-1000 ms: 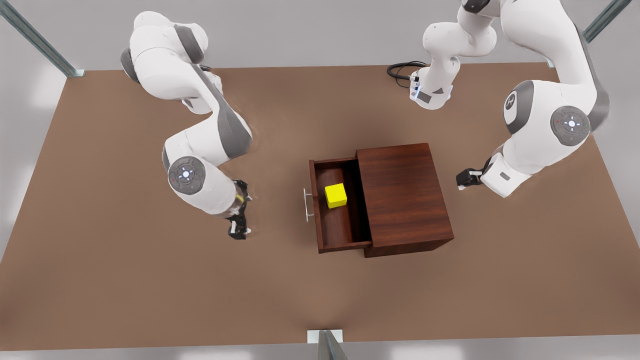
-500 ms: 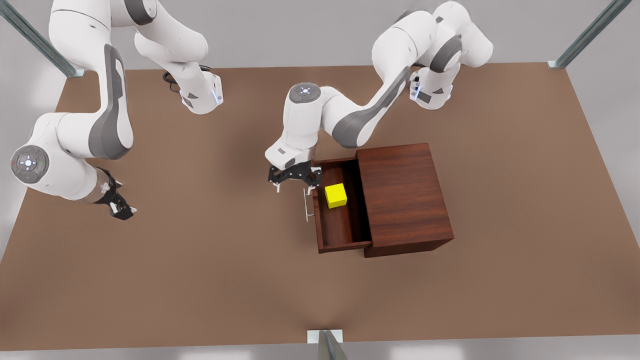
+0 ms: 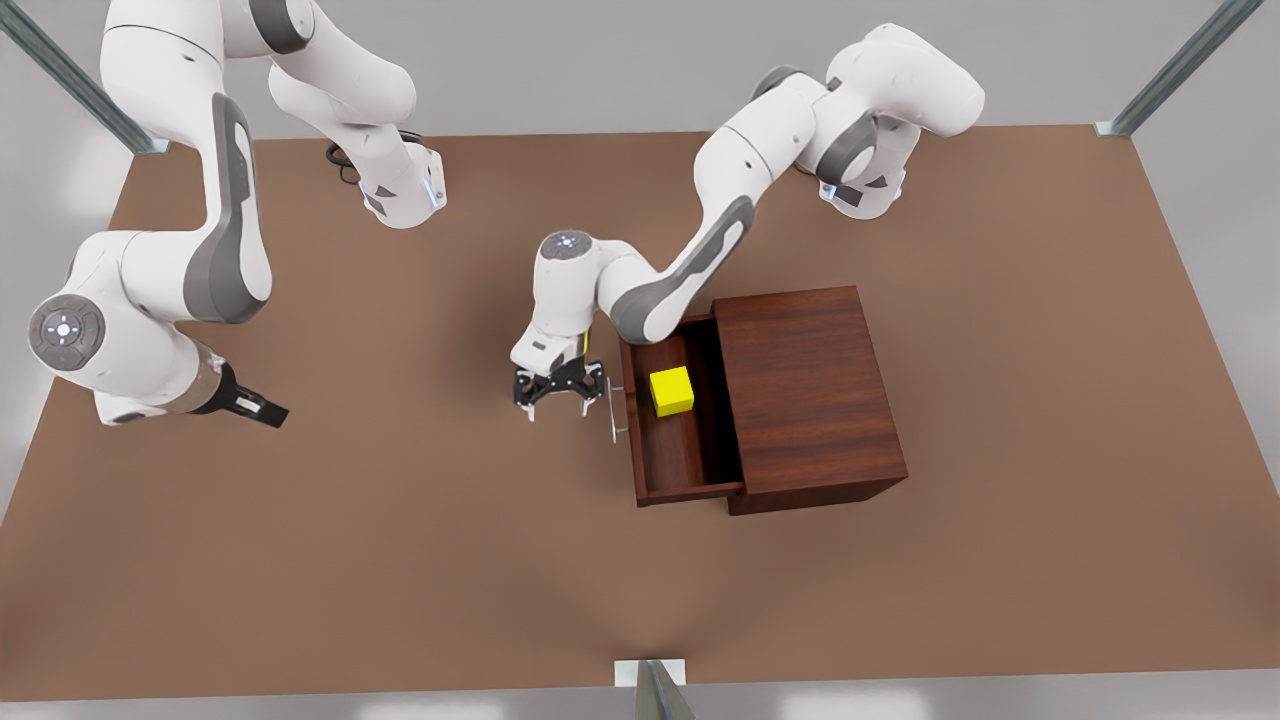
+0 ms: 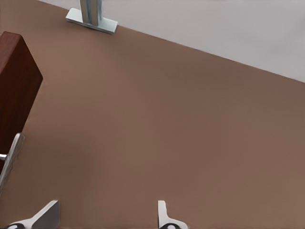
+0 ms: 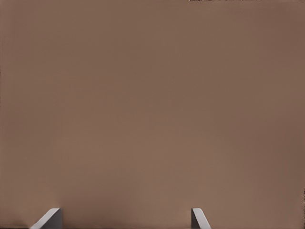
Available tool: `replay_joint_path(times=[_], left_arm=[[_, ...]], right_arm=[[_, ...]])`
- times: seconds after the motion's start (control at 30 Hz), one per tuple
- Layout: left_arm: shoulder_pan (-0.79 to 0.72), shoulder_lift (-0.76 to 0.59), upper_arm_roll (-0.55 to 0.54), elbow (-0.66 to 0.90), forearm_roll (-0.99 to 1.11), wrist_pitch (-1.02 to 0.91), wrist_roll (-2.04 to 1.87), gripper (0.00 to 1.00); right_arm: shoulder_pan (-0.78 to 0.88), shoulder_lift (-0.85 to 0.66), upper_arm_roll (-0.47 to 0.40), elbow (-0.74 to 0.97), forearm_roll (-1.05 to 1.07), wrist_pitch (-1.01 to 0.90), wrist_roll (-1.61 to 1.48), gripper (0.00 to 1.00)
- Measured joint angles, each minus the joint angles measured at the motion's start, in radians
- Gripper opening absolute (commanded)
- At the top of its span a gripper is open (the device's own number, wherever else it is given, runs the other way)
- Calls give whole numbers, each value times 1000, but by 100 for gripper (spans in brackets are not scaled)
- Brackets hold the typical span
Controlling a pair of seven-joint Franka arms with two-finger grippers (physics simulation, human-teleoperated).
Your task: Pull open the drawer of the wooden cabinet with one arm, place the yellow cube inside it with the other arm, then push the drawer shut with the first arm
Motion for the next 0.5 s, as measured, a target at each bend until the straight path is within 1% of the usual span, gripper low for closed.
replay_joint_path(times=[0.13, 0.5], left_arm=[[-13, 26, -1, -5, 43, -25, -50, 100], [-8, 14, -3, -4, 63, -143, -89, 100]], right_arm=[[0, 0, 0, 0, 0, 1, -78, 100], [-1, 1, 0, 0, 0, 2, -220, 100]])
